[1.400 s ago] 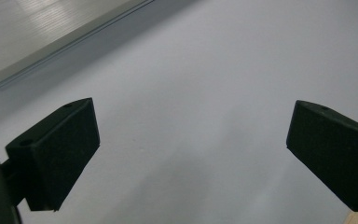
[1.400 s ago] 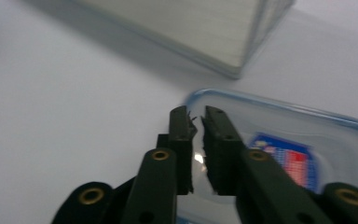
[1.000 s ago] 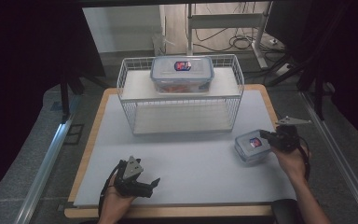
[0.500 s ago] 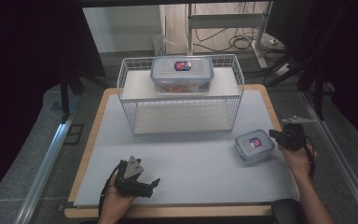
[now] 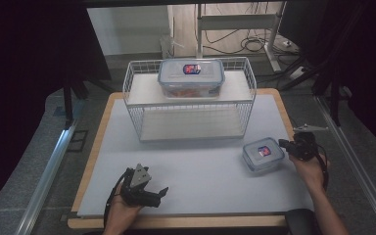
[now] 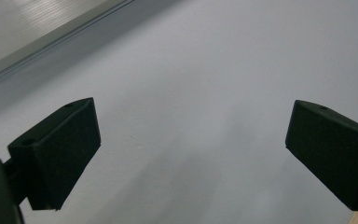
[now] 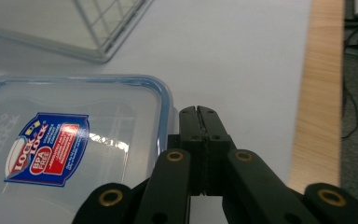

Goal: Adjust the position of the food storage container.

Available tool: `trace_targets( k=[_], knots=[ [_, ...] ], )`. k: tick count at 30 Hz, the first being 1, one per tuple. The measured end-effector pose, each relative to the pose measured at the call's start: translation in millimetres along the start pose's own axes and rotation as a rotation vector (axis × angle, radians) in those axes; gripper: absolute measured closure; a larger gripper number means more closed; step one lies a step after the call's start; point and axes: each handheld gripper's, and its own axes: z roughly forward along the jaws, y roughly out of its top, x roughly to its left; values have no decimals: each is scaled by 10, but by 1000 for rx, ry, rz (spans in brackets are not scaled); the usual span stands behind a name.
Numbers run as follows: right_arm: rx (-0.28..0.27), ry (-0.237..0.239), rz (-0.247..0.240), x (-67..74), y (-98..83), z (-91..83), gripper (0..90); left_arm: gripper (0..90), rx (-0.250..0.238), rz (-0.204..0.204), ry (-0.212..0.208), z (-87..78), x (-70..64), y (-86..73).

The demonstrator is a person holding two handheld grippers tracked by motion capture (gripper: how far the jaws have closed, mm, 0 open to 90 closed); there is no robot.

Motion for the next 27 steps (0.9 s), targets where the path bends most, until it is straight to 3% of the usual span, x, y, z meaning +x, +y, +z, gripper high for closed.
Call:
trace_targets(
  k=[17,27],
  knots=[
    [83,156,-146,707,-17,113,898,33,9,7,2,-7,7,-3],
    [110,248,-188,1051,-59,115,898,35,13,11,4,-5,5,-4]
  ],
)
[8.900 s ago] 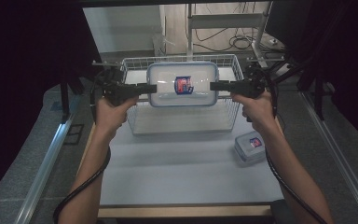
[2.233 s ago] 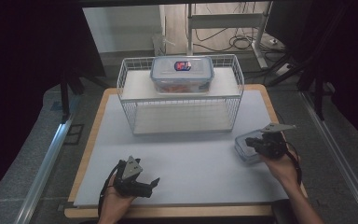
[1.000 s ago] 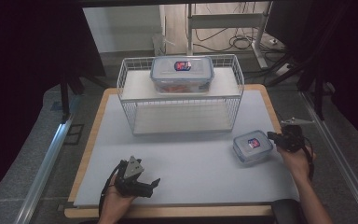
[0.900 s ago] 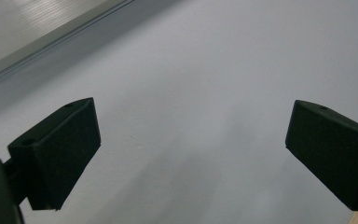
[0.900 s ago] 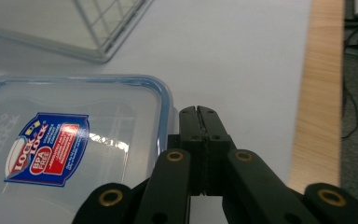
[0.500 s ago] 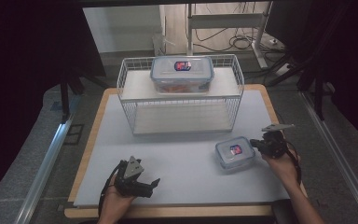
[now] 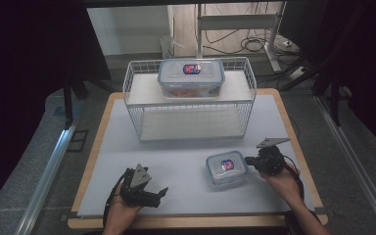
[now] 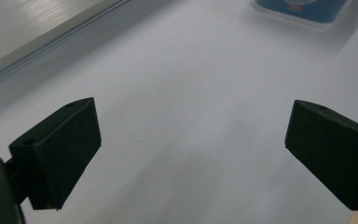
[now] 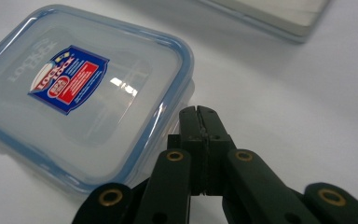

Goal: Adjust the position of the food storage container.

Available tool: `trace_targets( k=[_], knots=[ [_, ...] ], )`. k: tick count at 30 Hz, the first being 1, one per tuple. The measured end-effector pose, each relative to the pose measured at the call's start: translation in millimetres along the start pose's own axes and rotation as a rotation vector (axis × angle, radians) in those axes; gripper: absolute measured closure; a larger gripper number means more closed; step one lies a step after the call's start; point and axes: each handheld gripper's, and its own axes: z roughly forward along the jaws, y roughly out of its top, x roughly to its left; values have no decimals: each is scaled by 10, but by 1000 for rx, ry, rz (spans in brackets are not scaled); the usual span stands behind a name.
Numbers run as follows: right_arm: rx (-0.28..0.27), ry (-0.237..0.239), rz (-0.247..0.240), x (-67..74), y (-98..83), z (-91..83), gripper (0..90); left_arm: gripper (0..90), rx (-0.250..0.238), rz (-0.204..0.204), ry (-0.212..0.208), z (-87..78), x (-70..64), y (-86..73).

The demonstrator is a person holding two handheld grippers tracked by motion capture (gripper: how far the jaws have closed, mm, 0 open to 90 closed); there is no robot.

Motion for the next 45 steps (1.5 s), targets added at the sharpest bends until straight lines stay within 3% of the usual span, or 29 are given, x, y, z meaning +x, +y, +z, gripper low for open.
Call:
trace_targets(
  k=[8,15,21,25,27,29,32,35,41,45],
  knots=[
    [26,82,-33,238,16,77,897,36,0,2,3,-11,4,-1],
    [87,147,-100,518,13,217,896,36,1,2,6,-23,12,-6],
    [85,164,-133,670,80,321,897,36,3,2,4,-22,13,-7],
    [78,165,-154,673,96,328,894,36,9,3,4,-20,13,-9],
    [72,133,-182,658,94,293,877,36,10,1,3,-23,18,-10],
    [54,89,-205,620,83,232,832,36,9,-4,4,-22,21,-12],
    [38,86,-186,555,47,169,733,36,13,1,4,-24,22,-14],
    [21,68,-204,500,-1,123,613,36,13,-3,5,-20,23,-16],
    [-13,71,-246,441,-40,105,330,36,25,-1,4,-14,25,-24],
    [-23,96,-235,392,-80,117,202,36,25,-5,1,-10,28,-26]
  ],
)
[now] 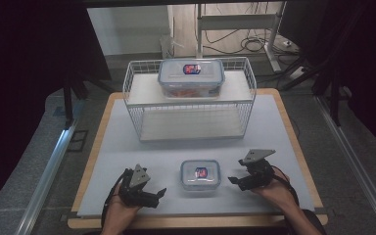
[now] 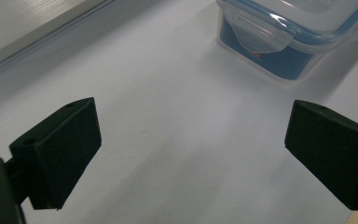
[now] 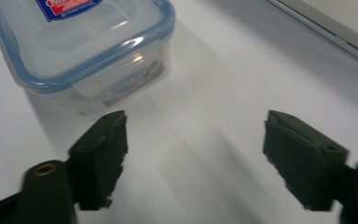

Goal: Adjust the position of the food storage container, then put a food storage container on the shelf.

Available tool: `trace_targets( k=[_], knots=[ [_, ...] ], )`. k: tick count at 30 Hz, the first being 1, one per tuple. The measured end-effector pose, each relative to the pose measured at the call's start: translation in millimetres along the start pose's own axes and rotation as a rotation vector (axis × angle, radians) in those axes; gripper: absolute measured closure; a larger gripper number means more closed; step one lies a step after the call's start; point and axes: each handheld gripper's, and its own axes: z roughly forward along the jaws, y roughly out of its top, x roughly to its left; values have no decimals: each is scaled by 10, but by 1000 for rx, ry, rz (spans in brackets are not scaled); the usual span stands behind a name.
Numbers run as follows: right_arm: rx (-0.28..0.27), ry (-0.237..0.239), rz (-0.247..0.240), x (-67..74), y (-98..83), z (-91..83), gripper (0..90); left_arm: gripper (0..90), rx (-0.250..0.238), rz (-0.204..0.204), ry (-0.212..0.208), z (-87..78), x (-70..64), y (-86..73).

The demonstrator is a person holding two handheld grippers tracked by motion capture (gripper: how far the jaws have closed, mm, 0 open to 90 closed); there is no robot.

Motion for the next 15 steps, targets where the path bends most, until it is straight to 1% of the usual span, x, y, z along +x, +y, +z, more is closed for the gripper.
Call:
trace_targets(
  k=[2,6,12,15],
  knots=[
    [0,-3,7,-22,-15,-4,178,36,3,-2,-1,3,2,-2],
    [-8,-12,20,-56,-23,-9,171,36,1,-9,-5,-1,4,-1],
    [-14,-10,12,-49,-17,-7,151,39,2,-22,-19,8,7,1],
    [-17,-3,19,-55,-18,1,134,45,3,-29,-31,12,8,-1]
  ],
)
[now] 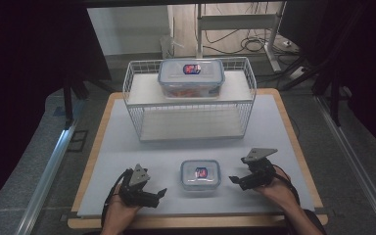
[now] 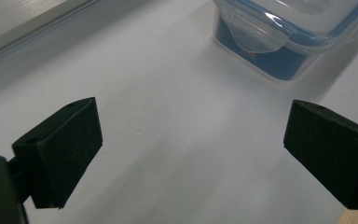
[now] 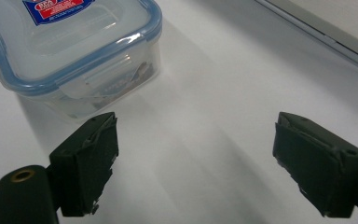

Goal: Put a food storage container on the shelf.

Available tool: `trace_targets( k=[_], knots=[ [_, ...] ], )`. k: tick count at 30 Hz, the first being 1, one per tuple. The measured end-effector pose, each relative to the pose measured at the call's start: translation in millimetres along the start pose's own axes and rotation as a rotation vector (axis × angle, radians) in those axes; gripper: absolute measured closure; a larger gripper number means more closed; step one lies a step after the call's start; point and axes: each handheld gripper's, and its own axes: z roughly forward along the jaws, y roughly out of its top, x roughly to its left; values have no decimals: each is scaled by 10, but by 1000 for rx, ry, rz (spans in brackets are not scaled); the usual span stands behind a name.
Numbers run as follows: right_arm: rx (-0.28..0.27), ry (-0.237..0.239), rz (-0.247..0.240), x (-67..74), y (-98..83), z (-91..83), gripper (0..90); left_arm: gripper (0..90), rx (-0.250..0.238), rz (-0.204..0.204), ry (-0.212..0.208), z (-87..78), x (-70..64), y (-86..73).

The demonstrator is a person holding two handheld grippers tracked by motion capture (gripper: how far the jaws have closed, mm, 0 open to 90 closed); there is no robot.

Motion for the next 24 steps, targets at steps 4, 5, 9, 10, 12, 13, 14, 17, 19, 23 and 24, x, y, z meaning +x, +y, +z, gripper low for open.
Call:
trace_targets(
  k=[4,5,9,10,12,13,14,17,19,23,24],
  knots=[
    [0,5,12,-11,-4,3,120,52,1,-19,-26,3,3,9],
    [-1,7,15,-15,-5,2,116,52,5,-28,-26,7,4,13],
    [-3,10,18,-23,-6,0,103,42,11,-74,-50,15,24,20],
    [-2,14,20,-21,-6,3,100,41,14,-86,-57,15,31,22],
    [-4,20,22,-24,-8,11,83,35,10,-106,-76,14,42,27],
    [-6,24,20,-23,-7,13,79,31,10,-114,-80,14,44,33],
    [-6,27,18,-23,-4,14,79,28,7,-124,-85,17,45,41],
    [-1,42,37,-13,11,8,79,25,-5,-150,-109,20,45,78],
    [-5,54,63,0,29,-1,78,31,-10,-168,-133,23,39,114],
    [-8,81,117,12,63,-3,48,61,1,-170,-143,48,43,175],
    [-6,86,124,18,68,1,45,75,2,-177,-152,60,53,192]
  ],
)
